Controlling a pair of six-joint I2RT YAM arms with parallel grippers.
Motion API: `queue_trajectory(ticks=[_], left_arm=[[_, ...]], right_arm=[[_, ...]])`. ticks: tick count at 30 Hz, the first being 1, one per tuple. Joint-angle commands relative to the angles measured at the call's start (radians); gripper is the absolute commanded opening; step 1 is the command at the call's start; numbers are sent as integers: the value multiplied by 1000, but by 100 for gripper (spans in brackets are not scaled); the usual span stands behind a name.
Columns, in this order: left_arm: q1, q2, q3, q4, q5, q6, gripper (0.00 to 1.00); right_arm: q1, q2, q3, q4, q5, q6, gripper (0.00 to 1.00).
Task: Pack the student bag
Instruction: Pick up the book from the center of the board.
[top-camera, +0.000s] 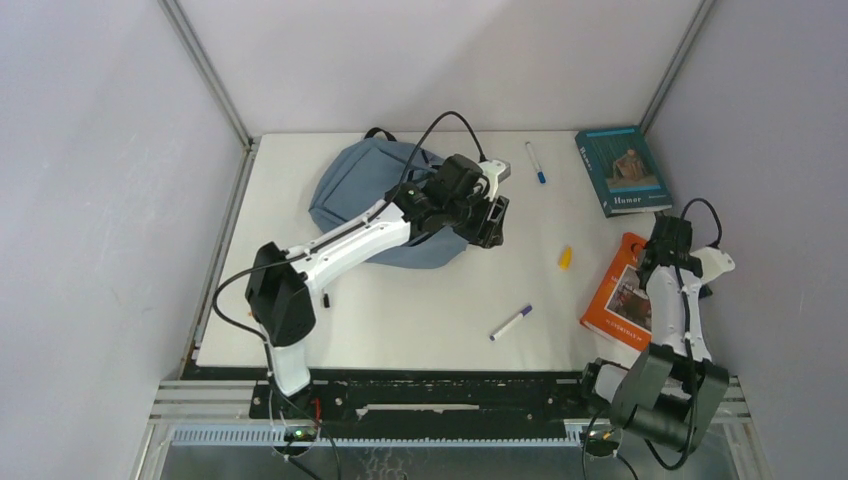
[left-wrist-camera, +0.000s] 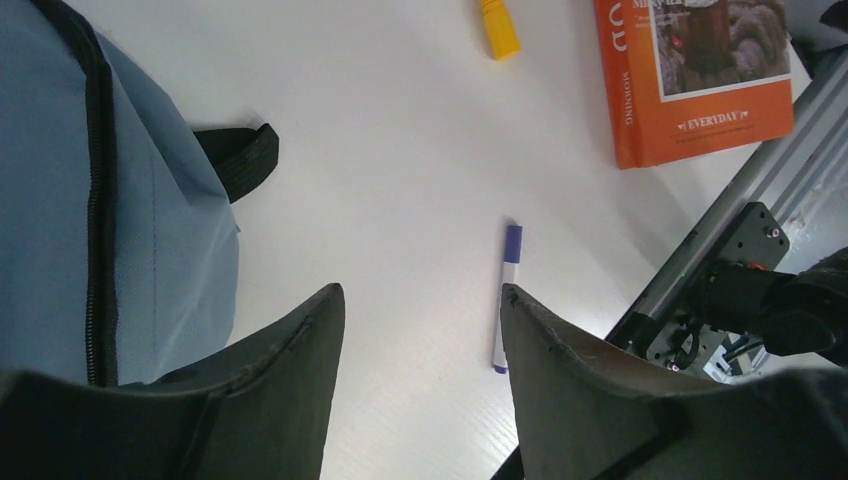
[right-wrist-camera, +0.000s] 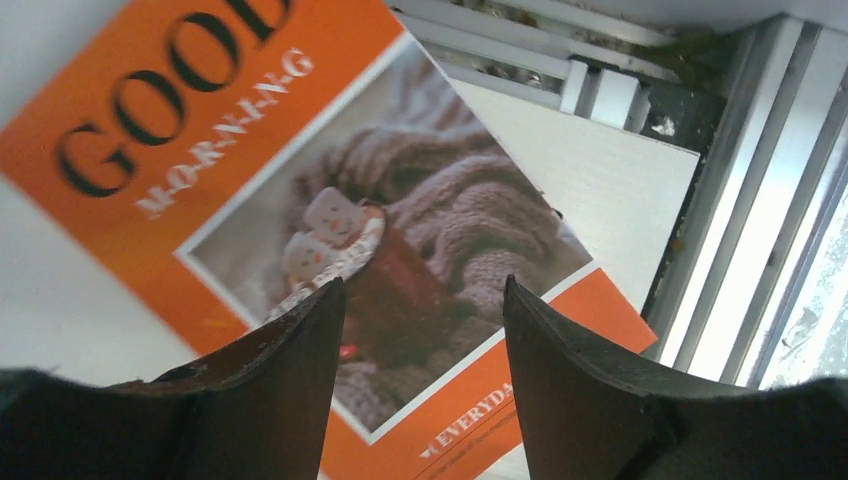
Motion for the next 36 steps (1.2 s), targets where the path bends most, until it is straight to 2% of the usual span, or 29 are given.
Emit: queue_trajectory(ticks=[1,7,15,21,25,32,36], left_arm=[[4,22,67,11,-3,-29,63],[7,26,56,9,-22,-29,63],[51,17,46,-24,-50,-17,62],[77,15,17,-16,-24,-37,62],[80,26,26,-15,-17,-37,62],[81,50,45,-13,47,-41,62],[81,62,60,-15,69,-48,62]], right_arm=[[-73,75,-23,93,-124,-58,68],[-60,261,-43,186,-348,-94,71],[38,427,-37,262,-470,-152,71],[130,451,-9,287,-508,-178,70],[177,463,5,314,-617,-205,70],[272,483,60,292,-685,-200,71],[271,394,69,284,-703,-202,72]])
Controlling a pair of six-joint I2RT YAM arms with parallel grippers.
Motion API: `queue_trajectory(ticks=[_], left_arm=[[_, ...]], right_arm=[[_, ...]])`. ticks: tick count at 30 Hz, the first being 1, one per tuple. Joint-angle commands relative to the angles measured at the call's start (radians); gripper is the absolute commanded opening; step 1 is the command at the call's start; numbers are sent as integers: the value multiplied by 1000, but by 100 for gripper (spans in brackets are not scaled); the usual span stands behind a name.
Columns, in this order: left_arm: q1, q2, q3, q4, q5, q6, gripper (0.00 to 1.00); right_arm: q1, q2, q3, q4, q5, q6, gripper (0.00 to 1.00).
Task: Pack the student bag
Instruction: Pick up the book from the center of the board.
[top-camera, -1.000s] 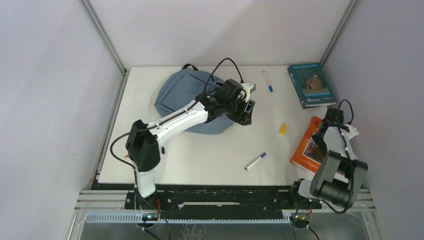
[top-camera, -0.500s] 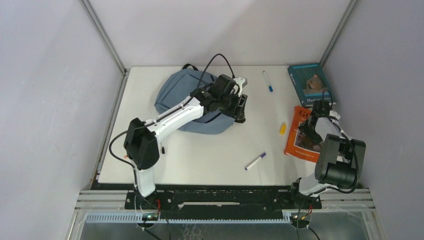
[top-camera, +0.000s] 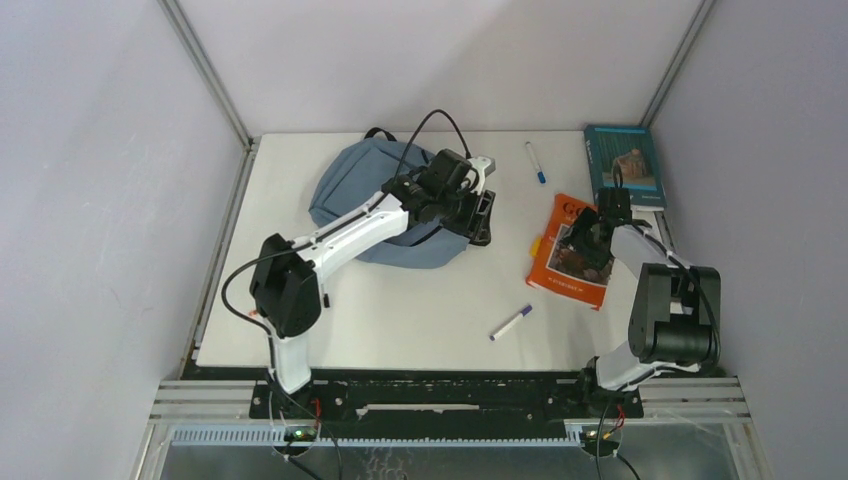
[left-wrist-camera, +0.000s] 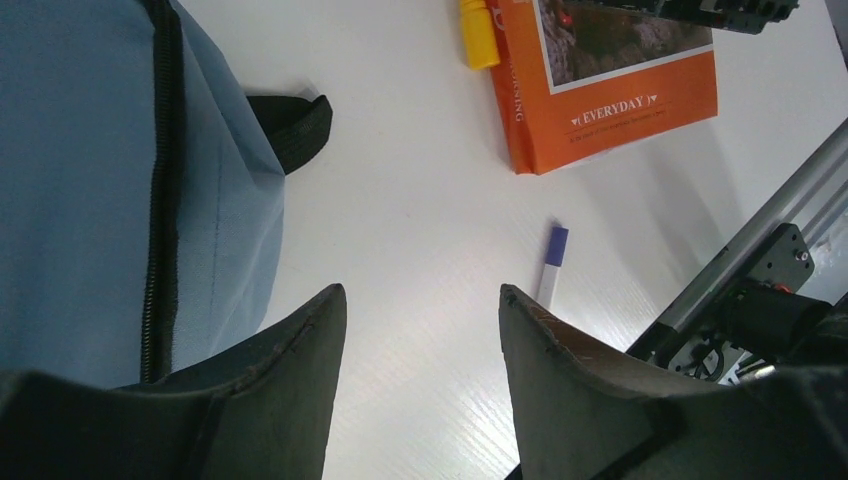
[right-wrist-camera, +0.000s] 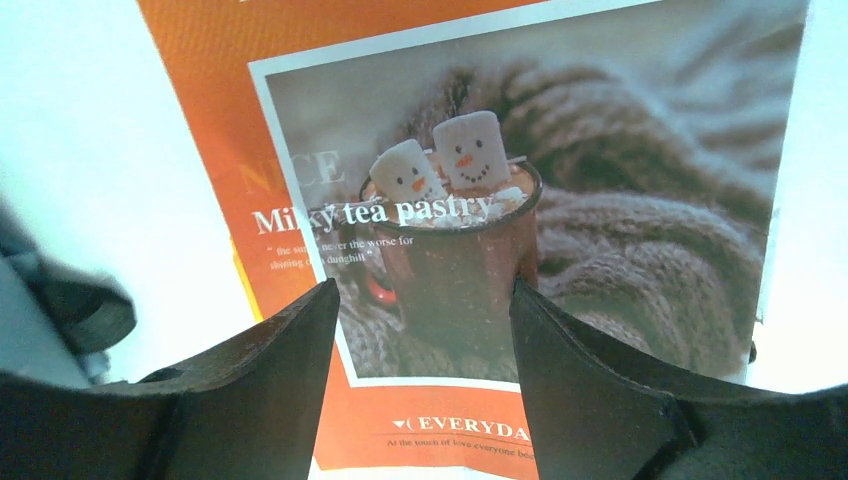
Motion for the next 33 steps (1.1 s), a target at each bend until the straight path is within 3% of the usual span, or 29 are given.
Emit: queue_trajectory(ticks=[1,7,13,24,33], left_arm=[[-1,8,59,12,50,-20,62],[-3,13,65,33,79,-29,63],[-23,87,112,52,146,-84,64],[-60,369,350,48,250,-223,65],[-73,487,352,78,285,-306,62]], right_arm=[[6,-76,-17,-66,-113,4,73],[-82,-306,-59,-93,44,8,77],[-333,-442,-196,-92,31,30,95],[-382,-269,-280,62,-231,28,99],[-383,-218,-293,118,-320,32,97]])
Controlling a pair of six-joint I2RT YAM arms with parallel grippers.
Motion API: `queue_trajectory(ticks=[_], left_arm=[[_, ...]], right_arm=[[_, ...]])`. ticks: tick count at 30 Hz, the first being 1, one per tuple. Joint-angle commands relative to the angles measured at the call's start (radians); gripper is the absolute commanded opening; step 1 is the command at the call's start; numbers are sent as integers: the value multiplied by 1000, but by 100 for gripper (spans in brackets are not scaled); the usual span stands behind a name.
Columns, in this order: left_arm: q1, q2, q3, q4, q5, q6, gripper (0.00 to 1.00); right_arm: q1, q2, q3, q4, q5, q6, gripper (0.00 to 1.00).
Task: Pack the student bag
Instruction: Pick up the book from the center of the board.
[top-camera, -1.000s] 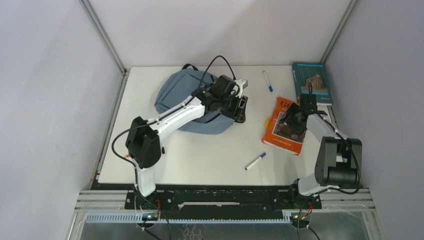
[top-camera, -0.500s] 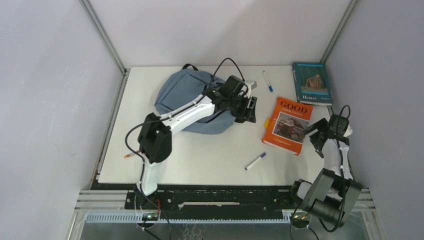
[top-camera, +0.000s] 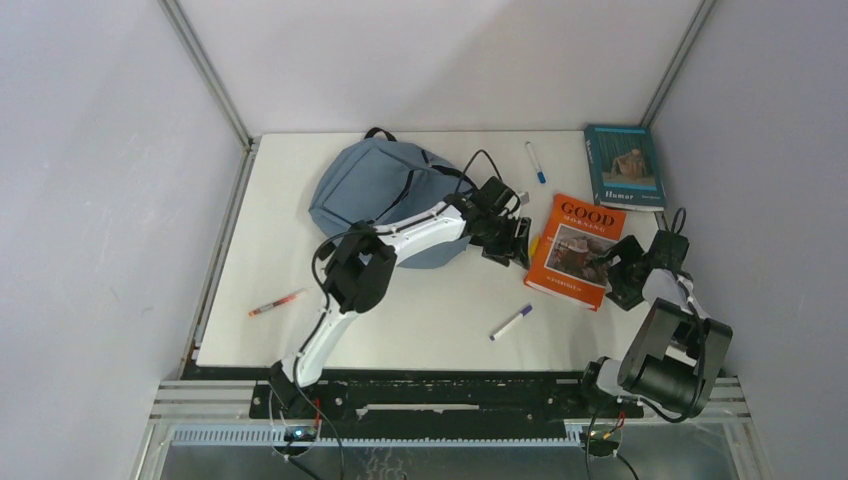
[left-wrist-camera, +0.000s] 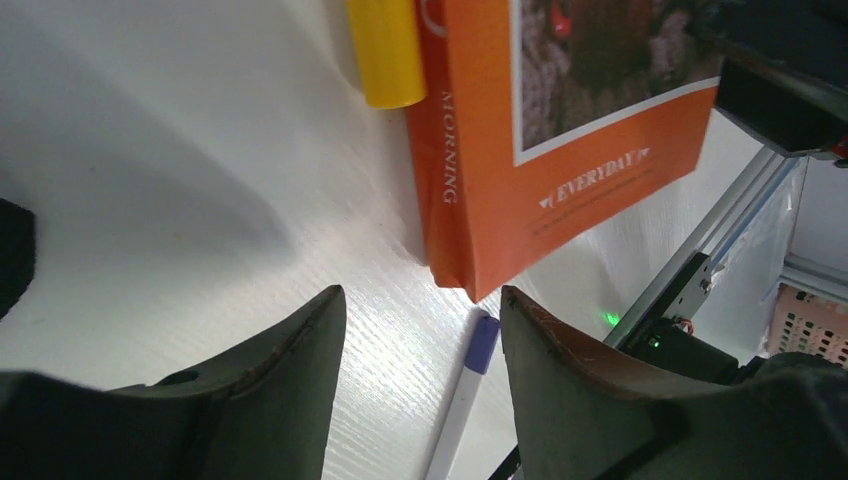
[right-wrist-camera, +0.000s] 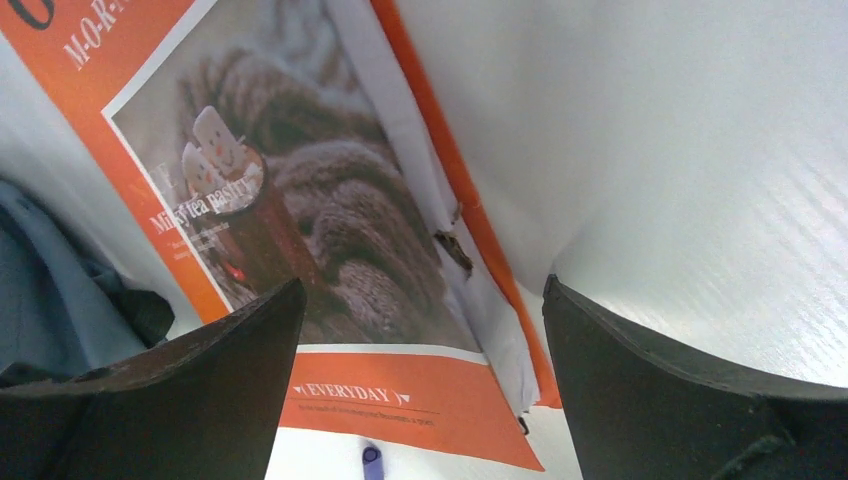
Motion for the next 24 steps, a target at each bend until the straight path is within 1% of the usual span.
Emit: queue_trajectory(ticks=[1,4,7,11,17,21,24], left_arm=[[-4,19,45,57,60,-72,62],[-7,30,38,108,81,-101,61],[-8,51,61,116,81,-103,60],[-16,83,88,119,114,-120,59],[-36,128,122,130,178,-131,54],[-41,147,152,130,197,-142,48],[-43,144,155,131,209,-139,41]], right_arm=[[-2,26,-14,51,-60,8,95],[-3,36,-16,54,-73,10,91],[-5,36,-26,66,-87,16,87],[-5,38,-28,67,-93,14,82],[-7,-21,-51,69,-66,17,73],[-9,-36,-59,62,-67,19,62],[-12,-62,-67,52,-69,21,49]])
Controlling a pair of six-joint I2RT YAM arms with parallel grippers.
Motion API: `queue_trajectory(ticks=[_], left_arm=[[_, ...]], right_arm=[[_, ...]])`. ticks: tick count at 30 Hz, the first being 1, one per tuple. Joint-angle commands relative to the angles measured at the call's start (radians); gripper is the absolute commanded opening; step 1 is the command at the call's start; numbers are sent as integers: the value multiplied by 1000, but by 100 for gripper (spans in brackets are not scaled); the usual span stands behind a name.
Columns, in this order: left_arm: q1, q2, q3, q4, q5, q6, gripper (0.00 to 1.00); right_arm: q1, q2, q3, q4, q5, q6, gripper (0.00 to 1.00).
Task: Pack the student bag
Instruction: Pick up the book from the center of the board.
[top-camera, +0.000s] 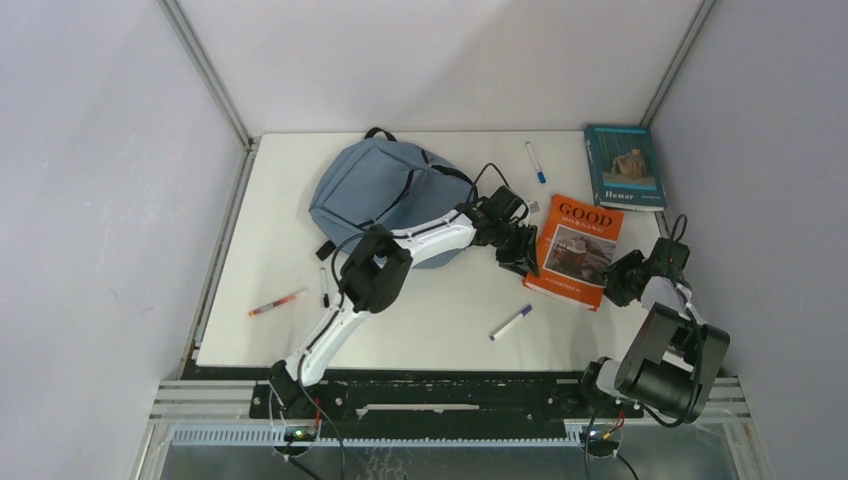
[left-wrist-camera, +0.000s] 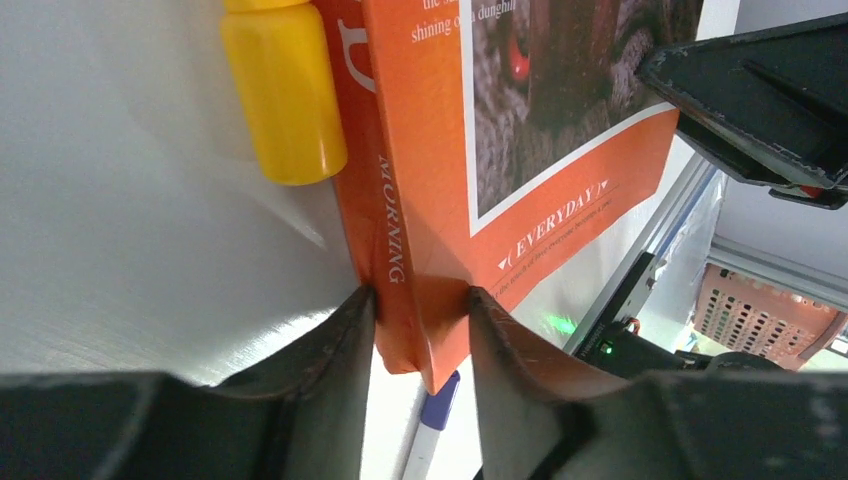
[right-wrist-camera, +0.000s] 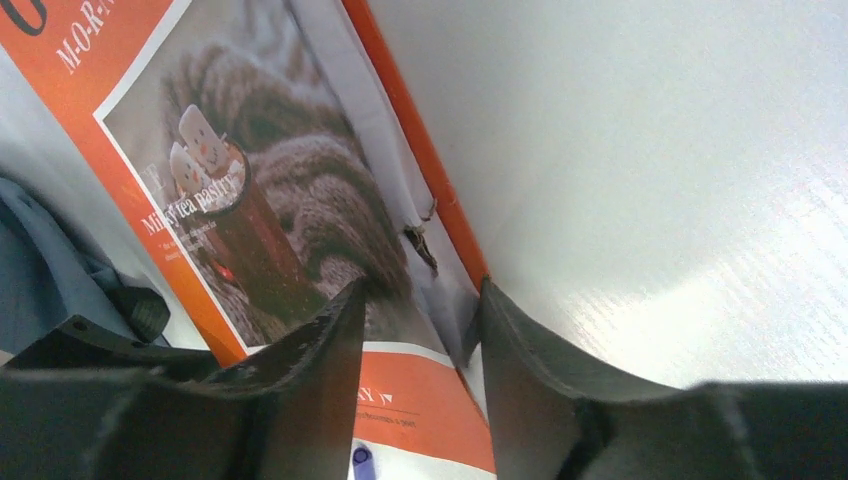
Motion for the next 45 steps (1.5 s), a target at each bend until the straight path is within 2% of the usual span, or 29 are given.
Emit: queue_trajectory(ticks=[1,3,7,12,20,24,28,31,33,36,40,43,45], left_arm=[[-20,-2,75,40,72,-15,38],[-21,-10,74,42,79,-14,34],[-23,-38,69,41,109,-14,36],[-26,-116,38,41,108,13,42],[-22,-301,-20,-3,131,81,61],[1,-385,-42,-55,88,138,67],[59,-470,-115,-83,68,151,69],[114,-604,-300,41,76,102,69],[145,-694,-413,138,75,58,71],[202,-782,-519,200,84,10,73],[282,-884,-652,249,61,-39,78],[344,-969,-802,410,86,-136,90],[380,-1010,-885,529,124,-201,93]], right_arm=[[1,-60,-11,-12,-25,18,42],[-2,-103,-14,-30,-24,22,31],[-12,-199,-14,-84,-23,33,0],[-31,-343,-10,-173,-12,54,0],[-34,-480,63,-260,-3,37,0],[-31,-507,88,-249,-57,59,0],[-13,-517,105,-172,-197,98,0],[83,-529,105,-39,-263,137,0],[170,-555,124,7,-222,152,0],[299,-561,166,79,-192,145,0],[454,-443,251,123,-252,116,0],[559,-371,278,210,-315,103,0],[597,-310,281,303,-388,136,0]])
